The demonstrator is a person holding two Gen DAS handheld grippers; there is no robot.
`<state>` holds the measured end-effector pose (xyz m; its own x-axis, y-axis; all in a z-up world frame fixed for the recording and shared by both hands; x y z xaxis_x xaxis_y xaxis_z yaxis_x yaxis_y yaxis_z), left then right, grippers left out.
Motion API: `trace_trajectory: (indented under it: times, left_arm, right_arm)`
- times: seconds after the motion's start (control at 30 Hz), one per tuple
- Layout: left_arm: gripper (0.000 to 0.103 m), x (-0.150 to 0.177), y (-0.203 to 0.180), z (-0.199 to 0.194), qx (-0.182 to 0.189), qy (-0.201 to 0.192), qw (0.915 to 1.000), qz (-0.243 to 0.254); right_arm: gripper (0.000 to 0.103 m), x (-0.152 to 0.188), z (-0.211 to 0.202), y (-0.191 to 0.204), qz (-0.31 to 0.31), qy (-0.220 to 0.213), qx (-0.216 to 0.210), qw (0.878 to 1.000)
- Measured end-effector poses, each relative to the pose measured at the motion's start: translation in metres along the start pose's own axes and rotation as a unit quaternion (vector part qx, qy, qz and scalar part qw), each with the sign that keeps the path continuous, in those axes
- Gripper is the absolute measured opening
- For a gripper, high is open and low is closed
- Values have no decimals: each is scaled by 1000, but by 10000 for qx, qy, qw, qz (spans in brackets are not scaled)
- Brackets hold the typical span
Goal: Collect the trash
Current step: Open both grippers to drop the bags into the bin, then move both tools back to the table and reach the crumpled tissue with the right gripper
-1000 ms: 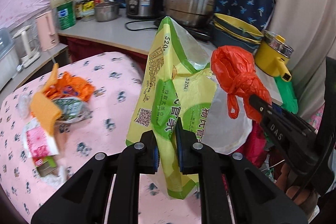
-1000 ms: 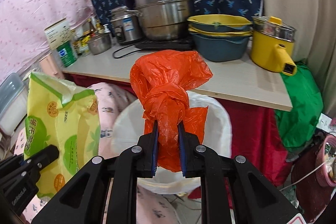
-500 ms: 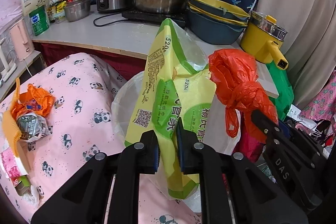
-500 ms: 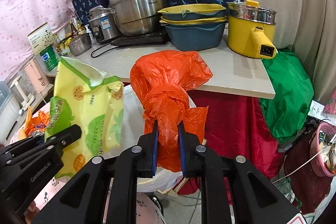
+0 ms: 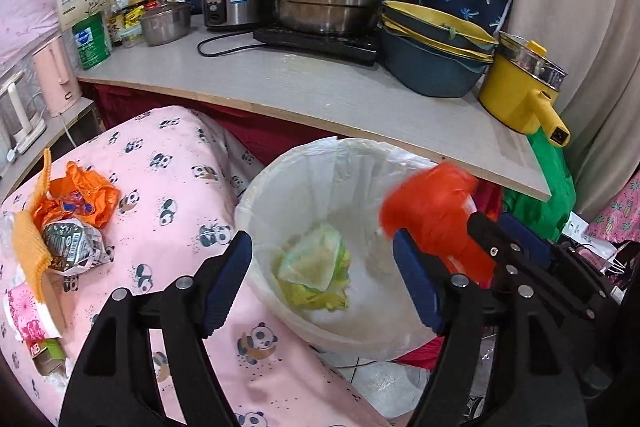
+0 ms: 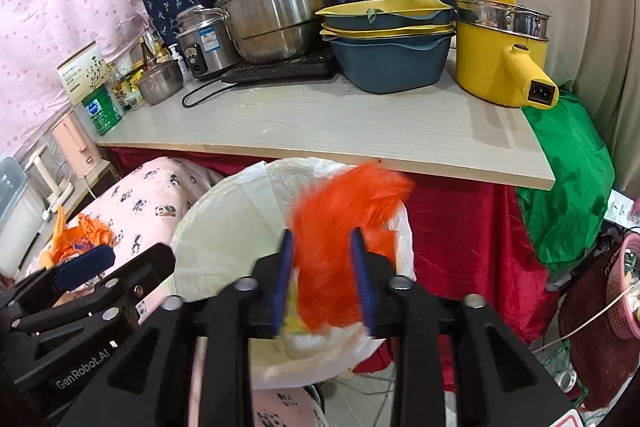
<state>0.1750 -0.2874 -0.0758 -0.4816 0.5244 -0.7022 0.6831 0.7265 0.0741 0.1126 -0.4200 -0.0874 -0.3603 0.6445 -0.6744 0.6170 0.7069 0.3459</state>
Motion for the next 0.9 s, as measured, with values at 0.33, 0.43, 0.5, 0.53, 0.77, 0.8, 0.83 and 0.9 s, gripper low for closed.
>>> trace_trajectory:
  times: [0.33,0.43,0.5,0.53,0.77,0.8,0.83,0.9]
  left_arm:
    - [75,10,30,-15,-183,25,9994,-285]
    - [75,13,37,-24,-229,-16,9991,-354]
    - [75,14,42,-31,-258,-43,9988,-412]
    - [75,16,47,-36,-282,-61,9986,-453]
    - [79,31,78,-68,-539,-153,9957,-731]
    - [80,34,84,-72,-585,-163,9951,-775]
    - [80,38,90,-77,-639,-167,9944,-828]
    - [80,45,103,-86,-735,-159,9928,-932]
  right_arm:
    - [52,-1,-16,20,-74,-125,-132,9998]
    - [53,0,-25,28,-118,-183,-175,9996]
    - [54,-1,-31,33,-151,-215,-213,9994]
    - [54,-1,-34,36,-166,-228,-236,9993]
    - [57,8,-57,70,-377,-288,-475,9977]
    - [58,11,-60,77,-426,-286,-515,9974]
    - [58,13,-62,82,-462,-282,-539,9971]
    - [58,20,-67,96,-560,-253,-623,9962]
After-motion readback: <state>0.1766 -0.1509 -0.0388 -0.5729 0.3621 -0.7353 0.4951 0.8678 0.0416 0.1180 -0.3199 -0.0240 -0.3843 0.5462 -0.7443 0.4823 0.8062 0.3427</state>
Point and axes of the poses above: each gripper's, at about its wrist camera, not at the fingertips, and z roughly the way its jaws point, y to its left, x to its underside, the point moved 8 cm from there along z, roughly the way its jaws point, and after that the axes turned 13 degrees about z, right-handed, at the moved point
